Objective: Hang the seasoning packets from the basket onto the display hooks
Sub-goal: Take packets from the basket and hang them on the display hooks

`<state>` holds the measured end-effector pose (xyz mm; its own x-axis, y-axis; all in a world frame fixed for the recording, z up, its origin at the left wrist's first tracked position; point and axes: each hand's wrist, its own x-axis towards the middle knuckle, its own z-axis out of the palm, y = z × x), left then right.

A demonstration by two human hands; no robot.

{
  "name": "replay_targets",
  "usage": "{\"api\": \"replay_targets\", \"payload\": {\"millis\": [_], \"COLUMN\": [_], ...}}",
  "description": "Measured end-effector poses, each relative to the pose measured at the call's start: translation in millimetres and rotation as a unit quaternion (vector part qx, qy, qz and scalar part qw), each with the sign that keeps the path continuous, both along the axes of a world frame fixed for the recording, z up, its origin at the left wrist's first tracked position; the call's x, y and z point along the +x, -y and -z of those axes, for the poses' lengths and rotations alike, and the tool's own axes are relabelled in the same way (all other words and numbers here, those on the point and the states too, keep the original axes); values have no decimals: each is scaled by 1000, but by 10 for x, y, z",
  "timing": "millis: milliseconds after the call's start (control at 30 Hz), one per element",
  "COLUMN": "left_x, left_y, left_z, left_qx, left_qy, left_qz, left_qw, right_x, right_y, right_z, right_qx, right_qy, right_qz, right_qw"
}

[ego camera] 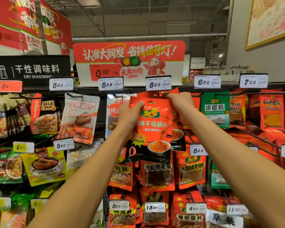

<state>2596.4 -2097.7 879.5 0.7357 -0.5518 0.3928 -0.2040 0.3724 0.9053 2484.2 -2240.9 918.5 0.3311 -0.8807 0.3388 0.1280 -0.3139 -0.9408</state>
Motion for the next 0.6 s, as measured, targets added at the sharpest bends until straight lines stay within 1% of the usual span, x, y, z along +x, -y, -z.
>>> {"api": "replay_targets", "payload": {"millis": [100,233,367,467,600], "left_x": [-11,-56,-133,-190,-202], "left_y": [19,74,193,310,431], "left_z": [-1,-21,-99,-174,-256], "left_qx": [9,4,-8,-13,-5], "left_qy": [-3,4,9,-20,-22], "left_qz": [-8,-1,-8,-22,-24], "left_qw": [1000,1000,1000,999,999], "right_x": [48,61,-35,-103,-108], "right_y": [52,56,70,104,116], "right_z": [24,46,130,243,272], "right_qx": [-15,8,38,-17,-62], "right_qy": [-4,7,63,43,-20], "right_qz": [12,10,-54,-38,4], "right_qw": [1000,1000,996,998,998]}}
